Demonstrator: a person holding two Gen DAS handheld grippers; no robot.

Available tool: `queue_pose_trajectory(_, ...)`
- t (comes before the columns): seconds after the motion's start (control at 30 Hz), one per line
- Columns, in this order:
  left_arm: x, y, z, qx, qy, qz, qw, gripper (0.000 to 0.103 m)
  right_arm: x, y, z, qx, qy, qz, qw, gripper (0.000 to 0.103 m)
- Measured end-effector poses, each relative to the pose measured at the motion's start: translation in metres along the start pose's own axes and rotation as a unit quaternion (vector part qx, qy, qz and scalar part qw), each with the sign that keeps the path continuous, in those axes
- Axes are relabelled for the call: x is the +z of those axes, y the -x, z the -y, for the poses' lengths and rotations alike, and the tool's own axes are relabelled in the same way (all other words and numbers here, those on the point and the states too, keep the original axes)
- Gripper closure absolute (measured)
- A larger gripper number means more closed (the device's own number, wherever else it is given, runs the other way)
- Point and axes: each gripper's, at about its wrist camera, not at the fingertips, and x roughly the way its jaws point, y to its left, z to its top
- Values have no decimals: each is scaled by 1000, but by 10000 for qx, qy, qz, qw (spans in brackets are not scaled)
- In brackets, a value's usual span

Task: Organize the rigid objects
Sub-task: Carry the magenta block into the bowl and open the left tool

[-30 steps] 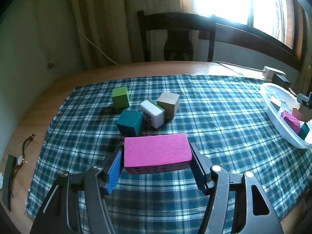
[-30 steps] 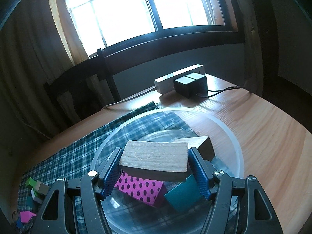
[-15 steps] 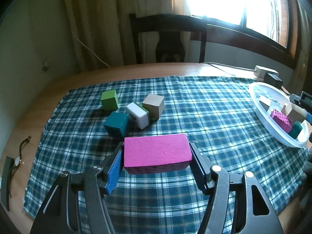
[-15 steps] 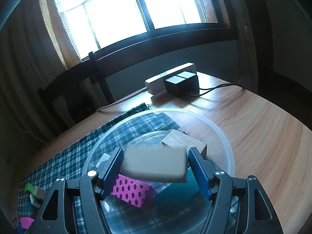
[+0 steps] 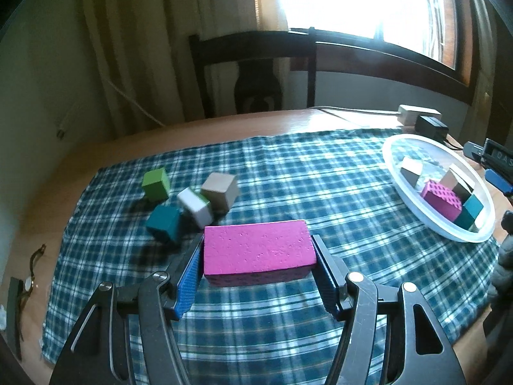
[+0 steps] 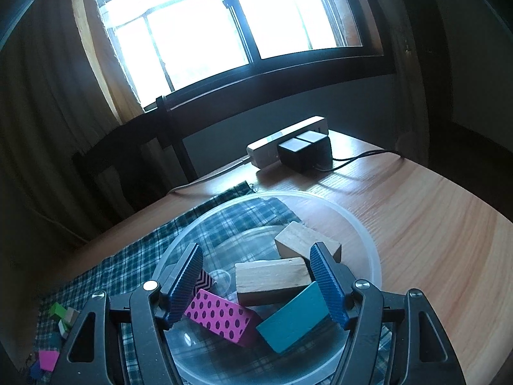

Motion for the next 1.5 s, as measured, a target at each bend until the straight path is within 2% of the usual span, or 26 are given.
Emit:
queue_pose_trajectory(0.57,27,-4,86,-530,-807,92,9953,39,17,12,32,51,-220,168,9996,29)
queue_pose_trajectory(0.67,32,-8,102,-735,-891,33,9933,39,20,16,34,101,-288,211,9993,28)
queue_pose_trajectory(0.97,43,-17,143,-1406,-1051,-100,9844,39,20,21,34,261,-328,238,9988,28)
queue_pose_trajectory(1.5,65,-44,179,-1856,-1068,-126,9767,39,25,32,44,370,-572,398,9969,28)
